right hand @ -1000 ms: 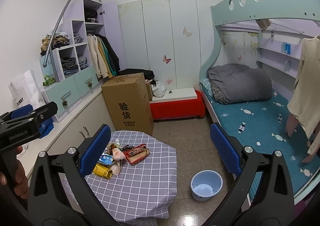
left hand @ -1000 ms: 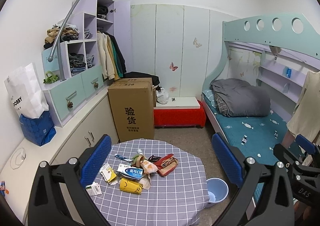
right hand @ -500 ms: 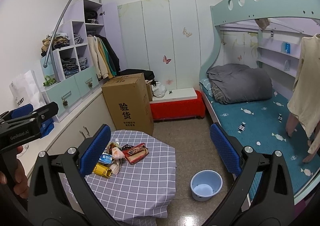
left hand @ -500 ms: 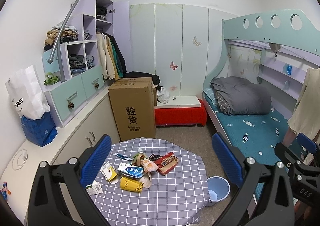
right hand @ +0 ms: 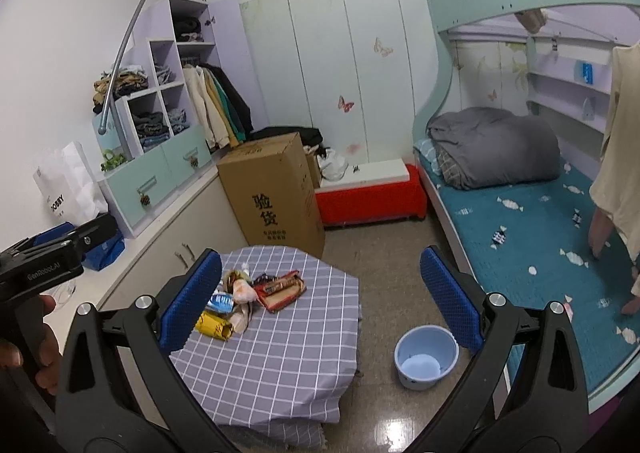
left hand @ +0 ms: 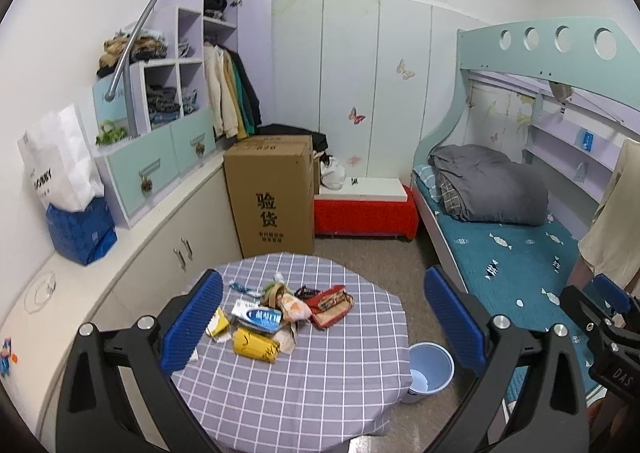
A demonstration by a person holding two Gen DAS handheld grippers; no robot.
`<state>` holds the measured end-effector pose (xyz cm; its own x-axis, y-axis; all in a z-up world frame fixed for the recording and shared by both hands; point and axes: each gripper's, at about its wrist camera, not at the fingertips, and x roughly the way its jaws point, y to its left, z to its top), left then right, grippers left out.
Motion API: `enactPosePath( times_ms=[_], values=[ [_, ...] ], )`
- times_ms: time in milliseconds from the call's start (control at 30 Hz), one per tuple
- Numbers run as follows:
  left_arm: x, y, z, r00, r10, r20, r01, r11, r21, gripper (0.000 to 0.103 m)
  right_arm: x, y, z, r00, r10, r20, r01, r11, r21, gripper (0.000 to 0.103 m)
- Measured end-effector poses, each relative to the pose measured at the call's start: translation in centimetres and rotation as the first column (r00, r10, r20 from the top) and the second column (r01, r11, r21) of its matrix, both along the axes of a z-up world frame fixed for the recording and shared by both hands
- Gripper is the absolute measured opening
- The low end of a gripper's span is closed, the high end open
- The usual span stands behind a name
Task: Collect trash
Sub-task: 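Grasp the white medicine box with left tool while right tool grasps the yellow paper cup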
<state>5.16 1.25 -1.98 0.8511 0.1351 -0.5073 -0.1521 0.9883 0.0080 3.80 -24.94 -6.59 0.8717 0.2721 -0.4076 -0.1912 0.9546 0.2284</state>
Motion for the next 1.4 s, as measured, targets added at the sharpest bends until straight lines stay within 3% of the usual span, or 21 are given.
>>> enactPosePath(
  times_ms=[233,533,833,1033,1133,1300,1400],
  values=[
    [0.0,1.8,-4.2,0.994,0.036,-0.099,-0.04,0.998,-0.041,0.099,1.0,0.6,-2.2,0.999,0.006,-0.036,-0.008,0.998,-0.055,0.097],
    [1.6,9.4,-10.9,0.958,0.125,-0.256,-0.153,0.984,-0.089,0.099,4.8,6.6,-7.8,0.98,0.093,-0.177,-0.112,0.989,-0.099,0.097],
    [4.8,21.6,-17.6,0.887,0.243,-0.393,-0.305,0.947,-0.103,0.099,10.5,18.2,-13.2,0.923,0.203,-0.327,-0.258,0.957,-0.134,0.097],
    [6.8,30.0,-23.2,0.805,0.312,-0.505,-0.41,0.907,-0.093,0.099,13.9,26.3,-17.6,0.879,0.246,-0.409,-0.333,0.93,-0.155,0.097],
    [8.2,32.1,-26.0,0.778,0.304,-0.55,-0.4,0.915,-0.06,0.099,15.6,29.7,-20.1,0.854,0.254,-0.454,-0.357,0.921,-0.157,0.097],
    [10.6,34.5,-30.2,0.746,0.277,-0.606,-0.398,0.914,-0.072,0.099,18.0,33.3,-23.1,0.83,0.243,-0.503,-0.369,0.914,-0.167,0.097],
    [12.0,35.0,-31.9,0.736,0.268,-0.621,-0.39,0.918,-0.067,0.099,19.1,34.6,-24.4,0.818,0.233,-0.526,-0.369,0.914,-0.169,0.097]
  ],
)
